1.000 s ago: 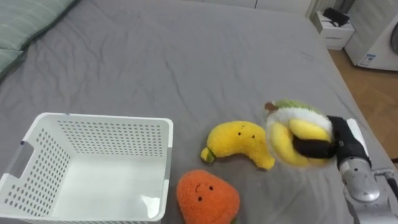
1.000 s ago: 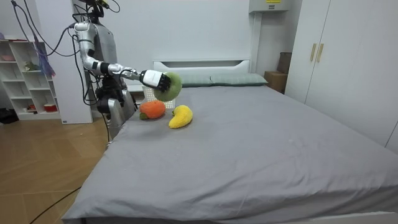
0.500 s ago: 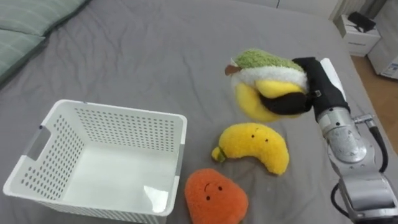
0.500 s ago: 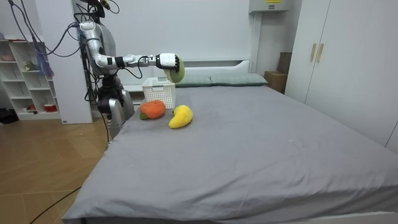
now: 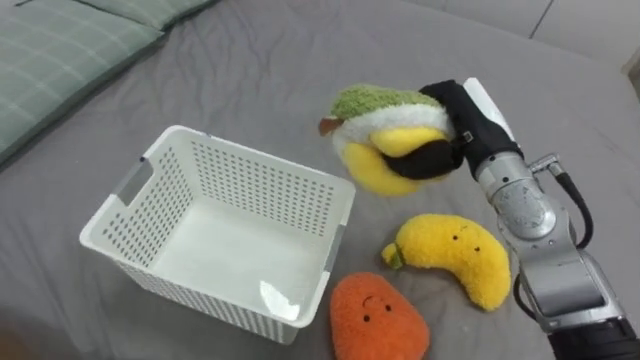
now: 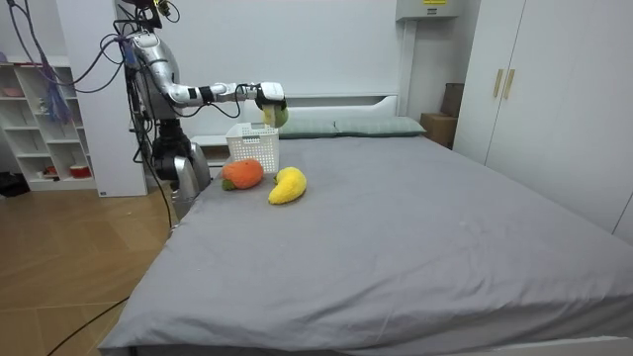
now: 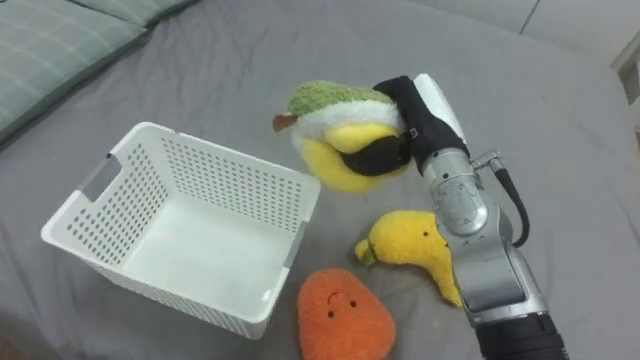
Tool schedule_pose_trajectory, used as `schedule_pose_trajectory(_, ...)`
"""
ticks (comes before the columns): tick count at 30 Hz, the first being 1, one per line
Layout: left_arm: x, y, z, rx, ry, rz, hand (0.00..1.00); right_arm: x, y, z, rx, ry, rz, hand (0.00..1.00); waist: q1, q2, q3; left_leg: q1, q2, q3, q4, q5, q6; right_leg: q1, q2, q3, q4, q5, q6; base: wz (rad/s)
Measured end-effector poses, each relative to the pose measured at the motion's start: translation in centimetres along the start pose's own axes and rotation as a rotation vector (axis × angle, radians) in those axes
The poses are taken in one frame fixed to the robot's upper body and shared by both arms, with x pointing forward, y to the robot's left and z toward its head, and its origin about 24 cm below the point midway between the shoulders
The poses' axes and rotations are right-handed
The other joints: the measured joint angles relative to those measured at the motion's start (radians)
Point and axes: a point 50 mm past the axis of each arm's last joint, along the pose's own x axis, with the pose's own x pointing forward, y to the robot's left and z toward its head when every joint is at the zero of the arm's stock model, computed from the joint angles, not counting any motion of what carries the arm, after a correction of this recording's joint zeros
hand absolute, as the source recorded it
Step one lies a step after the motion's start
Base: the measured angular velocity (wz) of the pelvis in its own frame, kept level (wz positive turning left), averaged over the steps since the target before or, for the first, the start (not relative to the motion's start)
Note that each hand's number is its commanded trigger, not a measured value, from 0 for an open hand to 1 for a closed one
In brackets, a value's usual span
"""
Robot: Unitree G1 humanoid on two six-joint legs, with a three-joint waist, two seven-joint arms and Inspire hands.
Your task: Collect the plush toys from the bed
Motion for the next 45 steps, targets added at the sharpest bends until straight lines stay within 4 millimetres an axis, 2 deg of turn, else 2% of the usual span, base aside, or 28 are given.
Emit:
schedule_pose_trajectory(3, 0.0, -0.1, 0.0, 0.0, 0.003, -0.002, 0.0, 0.2, 0.6, 0.1, -0.007, 0.014, 0.03, 0.54, 0.023, -0.002, 0.0001, -0.001, -0.003, -0.01, 0.0, 0.002, 0.0, 0.002, 0.0, 0.001, 0.0, 0.0, 0.0, 0.12)
schedule_pose_trajectory(4, 0.0, 0.0, -0.1, -0.001, 0.008, -0.002, 0.0, 0.3, 0.9, 0.4, -0.026, 0.01, 0.052, 0.49, 0.026, -0.004, -0.0004, 0.0, -0.004, -0.014, 0.0, 0.003, 0.0, 0.004, -0.001, 0.001, 0.001, 0.0, 0.0, 0.09)
schedule_pose_trajectory(5, -0.1, 0.0, -0.2, -0.001, 0.009, -0.001, 0.0, 0.4, 1.1, 0.6, -0.037, 0.007, 0.062, 0.41, 0.026, -0.006, -0.0006, 0.0, -0.004, -0.016, 0.0, 0.004, -0.001, 0.004, 0.0, 0.001, 0.002, 0.0, 0.0, 0.13)
schedule_pose_trajectory(6, -0.1, 0.1, -0.2, -0.001, 0.01, 0.001, 0.0, 0.6, 1.4, 1.0, -0.05, 0.001, 0.078, 0.25, 0.026, -0.01, -0.0001, -0.001, -0.006, -0.024, 0.0, 0.007, -0.001, 0.006, 0.0, 0.0, 0.002, 0.0, 0.0, 0.15)
schedule_pose_trajectory(7, -0.1, 0.1, -0.1, -0.005, 0.008, 0.001, 0.0, 0.8, 1.5, 1.5, -0.056, -0.01, 0.09, 0.03, 0.03, -0.014, 0.0, -0.002, -0.006, -0.028, -0.001, 0.009, -0.002, 0.006, 0.0, 0.0, 0.002, 0.0, 0.0, 0.13)
schedule_pose_trajectory(8, -0.1, 0.1, -0.1, -0.009, 0.008, 0.0, 0.0, 0.9, 1.6, 1.7, -0.058, -0.015, 0.094, 0.0, 0.033, -0.015, -0.0001, -0.002, -0.006, -0.028, -0.001, 0.01, -0.003, 0.006, 0.0, 0.001, 0.002, 0.0, 0.0, 0.06)
schedule_pose_trajectory(11, 0.0, 0.0, 0.3, -0.01, 0.014, -0.003, 0.0, 1.4, 1.7, 2.6, -0.063, -0.035, 0.1, 0.0, 0.053, -0.02, -0.003, -0.001, -0.007, -0.031, -0.001, 0.011, -0.002, 0.008, -0.001, -0.002, 0.002, 0.0, 0.0, 0.03)
schedule_pose_trajectory(14, 0.0, -0.1, 0.4, -0.011, 0.017, -0.004, 0.0, 1.6, 2.0, 2.9, -0.075, -0.031, 0.104, 0.0, 0.064, -0.024, -0.0007, 0.0, -0.014, -0.049, 0.0, 0.015, -0.001, 0.017, -0.004, -0.023, 0.0, 0.0, 0.0, 0.18)
schedule_pose_trajectory(16, 0.1, -0.3, 0.4, -0.012, 0.02, -0.007, 0.0, 1.6, 1.9, 2.8, -0.092, -0.016, 0.098, 0.0, 0.078, -0.023, 0.0066, -0.002, -0.02, -0.061, 0.0, 0.019, 0.002, 0.02, -0.008, -0.025, 0.0, -0.001, 0.002, 0.16)
schedule_pose_trajectory(21, 0.1, -0.4, 0.3, -0.012, 0.033, -0.009, 0.0, 1.9, 2.1, 2.2, -0.091, 0.022, 0.117, 0.0, 0.085, -0.025, 0.0062, -0.014, -0.026, -0.08, 0.0, 0.026, 0.002, 0.016, -0.011, -0.024, 0.0, -0.001, 0.005, 0.14)
schedule_pose_trajectory(25, 0.1, -0.4, 0.2, -0.011, 0.038, -0.009, 0.0, 2.0, 2.3, 1.6, -0.09, 0.049, 0.125, 0.0, 0.095, -0.019, 0.0094, -0.016, -0.026, -0.083, 0.001, 0.028, 0.002, 0.015, -0.01, -0.024, 0.0, -0.001, 0.005, 0.03)
schedule_pose_trajectory(35, 0.1, -0.5, 0.3, -0.005, 0.042, -0.012, 0.0, 2.0, 2.6, 1.4, -0.083, 0.065, 0.138, 0.0, 0.1, -0.018, 0.0103, -0.016, -0.026, -0.082, 0.002, 0.028, 0.002, 0.015, -0.01, -0.023, 0.0, -0.001, 0.005, 0.0)
schedule_pose_trajectory(40, 0.2, -0.8, 1.0, 0.004, 0.023, -0.002, 0.0, 2.0, 2.6, 1.4, -0.083, 0.064, 0.137, 0.0, 0.1, -0.019, 0.0094, -0.017, -0.025, -0.077, 0.002, 0.028, 0.002, 0.01, -0.01, -0.019, 0.001, -0.001, 0.004, -0.02)
schedule_pose_trajectory(45, 0.2, -0.8, 1.2, 0.005, 0.019, -0.003, 0.0, 2.0, 2.6, 1.4, -0.08, 0.065, 0.136, 0.0, 0.089, -0.019, 0.0089, -0.018, -0.024, -0.073, 0.002, 0.028, 0.002, 0.003, -0.01, -0.013, 0.004, -0.001, 0.004, -0.03)
